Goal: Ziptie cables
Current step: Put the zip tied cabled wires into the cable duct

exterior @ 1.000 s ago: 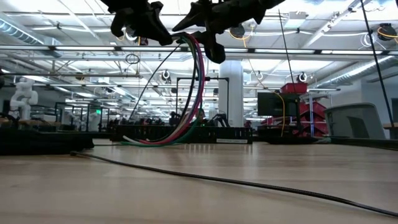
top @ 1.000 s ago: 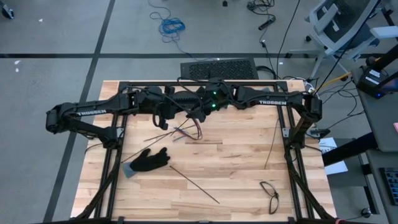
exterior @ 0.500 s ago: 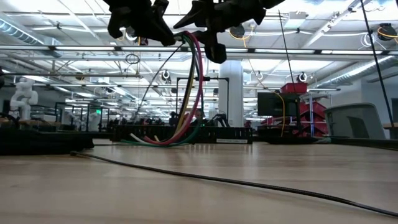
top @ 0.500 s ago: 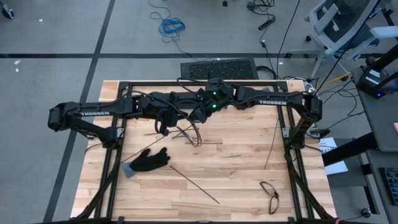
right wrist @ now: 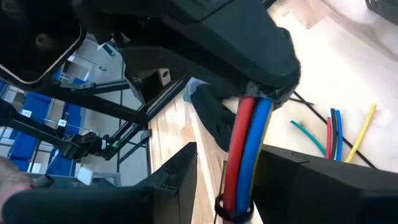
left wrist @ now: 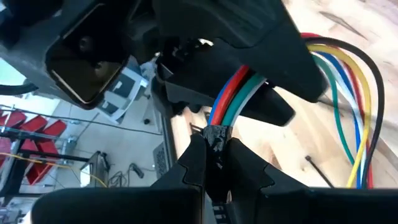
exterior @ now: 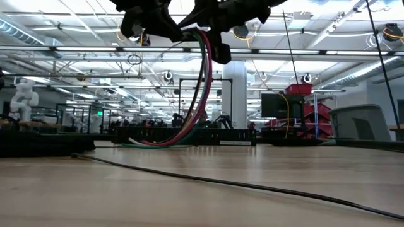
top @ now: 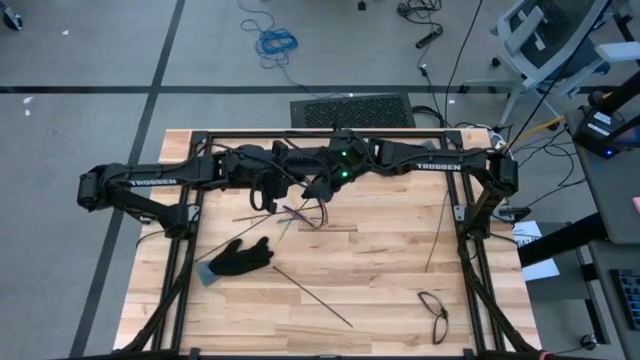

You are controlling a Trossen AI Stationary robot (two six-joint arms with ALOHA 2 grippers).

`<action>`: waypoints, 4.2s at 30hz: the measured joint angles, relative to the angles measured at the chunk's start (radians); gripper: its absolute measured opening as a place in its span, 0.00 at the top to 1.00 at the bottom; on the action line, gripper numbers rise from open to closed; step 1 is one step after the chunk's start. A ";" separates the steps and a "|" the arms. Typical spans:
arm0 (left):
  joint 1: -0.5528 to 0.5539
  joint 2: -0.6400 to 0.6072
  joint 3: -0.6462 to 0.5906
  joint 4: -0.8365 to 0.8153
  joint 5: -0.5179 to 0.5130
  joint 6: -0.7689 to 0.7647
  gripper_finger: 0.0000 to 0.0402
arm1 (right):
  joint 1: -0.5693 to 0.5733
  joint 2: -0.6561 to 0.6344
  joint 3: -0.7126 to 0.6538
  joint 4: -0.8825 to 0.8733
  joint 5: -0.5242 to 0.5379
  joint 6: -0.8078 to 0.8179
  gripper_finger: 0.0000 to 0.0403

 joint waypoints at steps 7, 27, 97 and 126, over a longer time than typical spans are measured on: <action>-0.021 -0.001 0.000 -0.018 0.001 0.000 0.90 | 0.001 0.001 0.000 0.025 -0.002 0.018 0.71; -0.044 -0.001 0.000 -0.035 -0.010 -0.001 0.90 | 0.000 0.001 0.000 -0.014 0.001 0.000 0.87; 0.081 -0.108 0.025 -0.145 -0.189 0.074 0.90 | -0.040 -0.027 -0.001 0.202 0.111 -0.065 0.44; 0.049 -0.078 0.023 0.022 0.040 -0.258 0.90 | -0.123 -0.316 0.000 -0.759 0.765 -0.363 0.46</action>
